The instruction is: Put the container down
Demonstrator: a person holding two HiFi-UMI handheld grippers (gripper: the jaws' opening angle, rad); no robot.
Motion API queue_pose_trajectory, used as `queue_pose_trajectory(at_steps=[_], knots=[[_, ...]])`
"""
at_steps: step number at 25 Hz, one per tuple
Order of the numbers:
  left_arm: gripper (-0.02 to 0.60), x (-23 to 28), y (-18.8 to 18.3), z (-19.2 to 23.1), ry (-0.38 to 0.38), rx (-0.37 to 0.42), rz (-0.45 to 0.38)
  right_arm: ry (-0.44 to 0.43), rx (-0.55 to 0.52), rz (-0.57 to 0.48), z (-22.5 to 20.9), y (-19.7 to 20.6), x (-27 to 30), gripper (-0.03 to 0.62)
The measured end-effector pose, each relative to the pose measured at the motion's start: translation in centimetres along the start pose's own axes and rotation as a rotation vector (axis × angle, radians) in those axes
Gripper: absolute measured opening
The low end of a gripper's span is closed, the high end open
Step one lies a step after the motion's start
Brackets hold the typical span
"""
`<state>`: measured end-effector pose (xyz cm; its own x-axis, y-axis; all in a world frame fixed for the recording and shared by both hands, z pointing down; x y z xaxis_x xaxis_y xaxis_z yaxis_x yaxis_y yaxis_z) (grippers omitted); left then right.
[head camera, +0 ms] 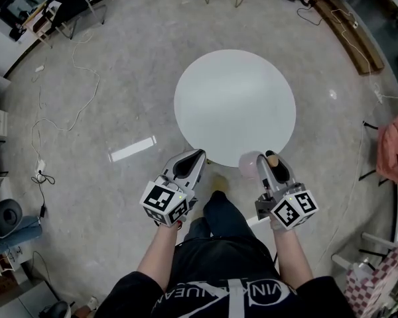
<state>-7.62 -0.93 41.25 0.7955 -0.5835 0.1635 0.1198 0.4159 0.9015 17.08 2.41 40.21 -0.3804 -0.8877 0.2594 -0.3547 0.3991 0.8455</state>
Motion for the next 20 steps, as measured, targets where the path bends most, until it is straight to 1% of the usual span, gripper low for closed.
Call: queue_pose_trajectory(at_steps=[5, 10, 20], knots=[[0.015, 2.6, -0.3, 0.9, -0.005, 0.001, 0.011, -0.006, -0.012, 0.018, -1.8, -1.0, 2.1, 0.135], [0.015, 4.3, -0.1, 2.0, -0.027, -0.012, 0.022, -0.021, -0.032, 0.048, -3.3, -1.4, 3.8, 0.135], [0.015, 5.5, 0.5, 4.6, -0.092, -0.033, 0.064, -0.055, -0.065, 0.108, -5.2, -1.4, 7.7, 0.135]])
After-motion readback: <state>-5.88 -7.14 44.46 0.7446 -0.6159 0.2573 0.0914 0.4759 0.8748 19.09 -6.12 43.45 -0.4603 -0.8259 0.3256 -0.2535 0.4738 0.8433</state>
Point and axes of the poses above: the fingertips, and each gripper's own axes: x forward along the fingers, z to its left, y out of its underside, the point moved 7 cm from there along -x, backward along the fingers, and after that the axes turned 7 degrees about y, right-handed, at the moved point
